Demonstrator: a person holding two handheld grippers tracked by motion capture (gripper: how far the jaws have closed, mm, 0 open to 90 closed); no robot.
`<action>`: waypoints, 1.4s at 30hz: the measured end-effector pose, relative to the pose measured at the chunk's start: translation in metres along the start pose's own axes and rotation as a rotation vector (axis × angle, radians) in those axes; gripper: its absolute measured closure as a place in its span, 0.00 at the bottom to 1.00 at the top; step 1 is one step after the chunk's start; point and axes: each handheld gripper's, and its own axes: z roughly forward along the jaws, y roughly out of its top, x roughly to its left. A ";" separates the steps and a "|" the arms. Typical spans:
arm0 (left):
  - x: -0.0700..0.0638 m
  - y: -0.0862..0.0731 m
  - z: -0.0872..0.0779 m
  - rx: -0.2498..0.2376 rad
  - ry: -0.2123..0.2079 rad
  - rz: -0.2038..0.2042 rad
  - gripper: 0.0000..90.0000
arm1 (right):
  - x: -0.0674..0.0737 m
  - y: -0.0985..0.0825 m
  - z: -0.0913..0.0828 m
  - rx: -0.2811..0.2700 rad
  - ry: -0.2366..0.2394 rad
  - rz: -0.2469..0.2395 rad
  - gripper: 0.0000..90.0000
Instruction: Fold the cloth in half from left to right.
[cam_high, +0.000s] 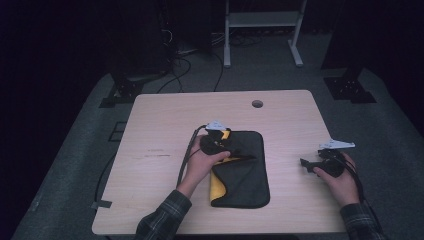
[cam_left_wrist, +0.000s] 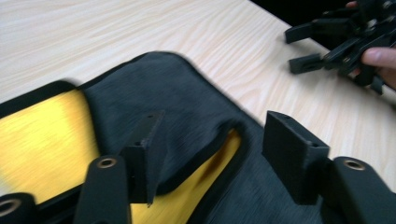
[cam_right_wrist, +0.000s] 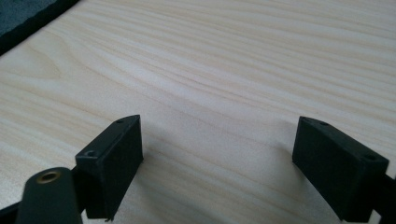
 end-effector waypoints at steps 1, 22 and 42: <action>0.003 -0.004 -0.004 -0.001 0.010 0.001 0.41 | 0.000 0.000 0.000 0.000 0.000 0.000 0.17; 0.030 -0.083 -0.080 0.070 0.192 0.005 0.26 | 0.000 0.000 0.000 0.004 0.012 -0.009 0.14; 0.040 -0.133 -0.114 0.165 0.268 0.042 0.21 | 0.000 0.001 0.000 -0.015 0.003 -0.004 0.28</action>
